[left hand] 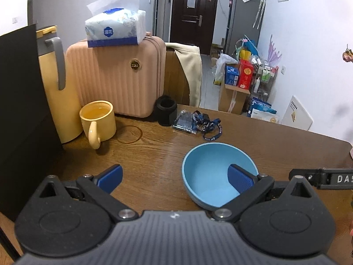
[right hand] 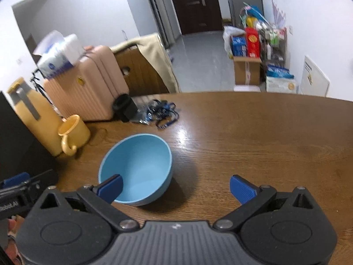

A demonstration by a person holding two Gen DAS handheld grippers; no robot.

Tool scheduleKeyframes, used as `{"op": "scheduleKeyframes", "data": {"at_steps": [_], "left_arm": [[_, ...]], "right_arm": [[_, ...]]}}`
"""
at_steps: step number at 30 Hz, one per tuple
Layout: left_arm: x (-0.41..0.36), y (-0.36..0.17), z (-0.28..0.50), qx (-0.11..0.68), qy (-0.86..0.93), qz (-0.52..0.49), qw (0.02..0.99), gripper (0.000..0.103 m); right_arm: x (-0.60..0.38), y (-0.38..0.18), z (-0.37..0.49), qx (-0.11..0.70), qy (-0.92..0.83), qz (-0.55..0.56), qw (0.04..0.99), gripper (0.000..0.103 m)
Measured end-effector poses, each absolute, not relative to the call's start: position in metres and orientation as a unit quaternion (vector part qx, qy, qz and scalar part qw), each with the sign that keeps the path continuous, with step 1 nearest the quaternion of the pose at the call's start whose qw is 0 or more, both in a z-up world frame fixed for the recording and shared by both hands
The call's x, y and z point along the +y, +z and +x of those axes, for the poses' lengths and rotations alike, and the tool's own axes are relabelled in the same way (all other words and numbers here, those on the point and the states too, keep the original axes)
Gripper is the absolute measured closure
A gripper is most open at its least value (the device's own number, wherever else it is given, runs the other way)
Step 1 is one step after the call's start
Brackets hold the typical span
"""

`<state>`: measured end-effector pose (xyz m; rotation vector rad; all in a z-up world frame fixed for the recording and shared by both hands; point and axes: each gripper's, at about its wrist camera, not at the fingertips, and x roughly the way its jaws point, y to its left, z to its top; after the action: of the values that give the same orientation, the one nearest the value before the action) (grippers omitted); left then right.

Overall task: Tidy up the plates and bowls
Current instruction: 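Lower both open tools around opposite sides of that bowl's rim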

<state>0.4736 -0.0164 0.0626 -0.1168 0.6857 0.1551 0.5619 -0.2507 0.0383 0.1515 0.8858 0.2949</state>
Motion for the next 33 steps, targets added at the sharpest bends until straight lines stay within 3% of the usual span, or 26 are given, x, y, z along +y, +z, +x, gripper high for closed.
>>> {"op": "scheduleKeyframes", "data": {"at_steps": [10, 16, 23, 28, 33], "left_arm": [[-0.007, 0.047, 0.535, 0.402, 0.079, -0.052, 0.911, 0.000], [-0.006, 0.027, 0.565, 0.434, 0.095, -0.048, 0.895, 0.001], [-0.007, 0.003, 0.590, 0.470, 0.086, -0.065, 0.876, 0.024], [-0.012, -0.008, 0.603, 0.487, 0.081, -0.066, 0.867, 0.036], [-0.013, -0.022, 0.614, 0.503, 0.075, -0.075, 0.857, 0.059]], "right_arm": [[-0.220, 0.027, 0.595, 0.470, 0.106, 0.075, 0.873, 0.001], [-0.208, 0.011, 0.612, 0.501, 0.073, 0.091, 0.858, 0.008], [-0.196, -0.007, 0.627, 0.521, 0.043, 0.092, 0.848, 0.019], [-0.190, -0.015, 0.634, 0.530, 0.030, 0.096, 0.842, 0.037], [-0.185, -0.025, 0.637, 0.542, 0.025, 0.098, 0.834, 0.054]]}}
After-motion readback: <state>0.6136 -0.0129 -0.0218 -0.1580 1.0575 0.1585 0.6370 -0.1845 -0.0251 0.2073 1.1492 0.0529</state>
